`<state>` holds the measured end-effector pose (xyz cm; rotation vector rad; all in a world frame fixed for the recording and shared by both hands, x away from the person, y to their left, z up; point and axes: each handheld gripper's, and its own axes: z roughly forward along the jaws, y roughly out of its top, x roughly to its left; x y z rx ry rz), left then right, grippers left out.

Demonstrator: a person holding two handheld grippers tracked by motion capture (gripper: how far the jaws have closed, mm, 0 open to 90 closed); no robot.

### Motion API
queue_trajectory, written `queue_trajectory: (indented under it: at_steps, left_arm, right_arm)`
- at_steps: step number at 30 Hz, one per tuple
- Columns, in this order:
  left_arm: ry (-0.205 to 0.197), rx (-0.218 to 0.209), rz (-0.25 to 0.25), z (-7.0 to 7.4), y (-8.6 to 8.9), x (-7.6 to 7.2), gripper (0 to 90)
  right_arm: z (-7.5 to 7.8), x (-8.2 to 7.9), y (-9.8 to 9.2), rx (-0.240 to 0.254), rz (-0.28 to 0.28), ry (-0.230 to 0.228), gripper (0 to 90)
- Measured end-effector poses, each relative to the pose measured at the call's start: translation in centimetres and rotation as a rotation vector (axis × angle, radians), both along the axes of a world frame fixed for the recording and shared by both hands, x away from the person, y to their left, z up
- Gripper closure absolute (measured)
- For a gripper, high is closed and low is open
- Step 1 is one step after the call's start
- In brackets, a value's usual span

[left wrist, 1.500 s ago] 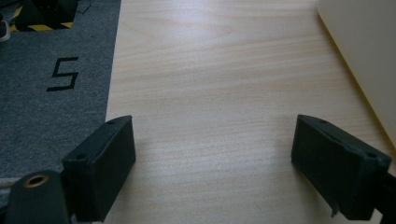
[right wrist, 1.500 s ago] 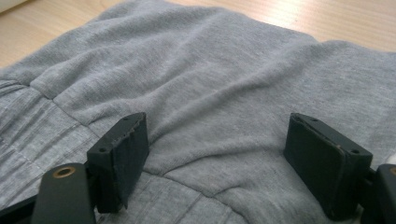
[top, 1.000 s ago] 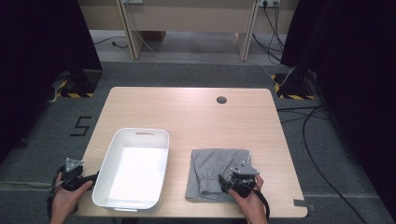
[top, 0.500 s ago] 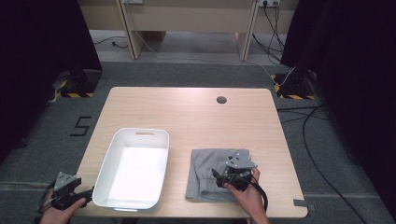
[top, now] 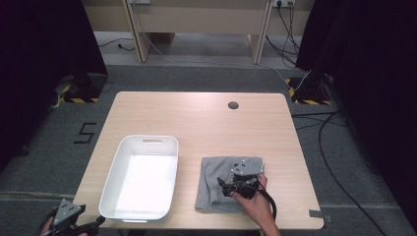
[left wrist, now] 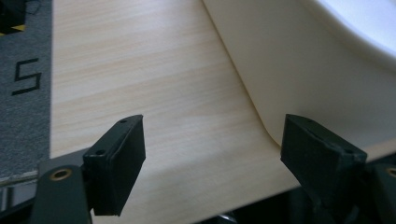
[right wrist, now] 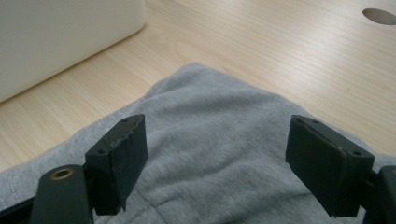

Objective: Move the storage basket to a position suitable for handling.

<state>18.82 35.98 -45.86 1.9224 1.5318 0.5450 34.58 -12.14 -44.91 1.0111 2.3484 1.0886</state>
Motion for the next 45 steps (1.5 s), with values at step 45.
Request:
queue_trajectory:
  at_steps: [45]
  left_arm:
    - [-0.096,0.017,-0.089,0.2,-5.5,6.8,18.4]
  right_arm:
    - [5.3,12.0,11.0,-0.001,0.12,-0.001,22.3]
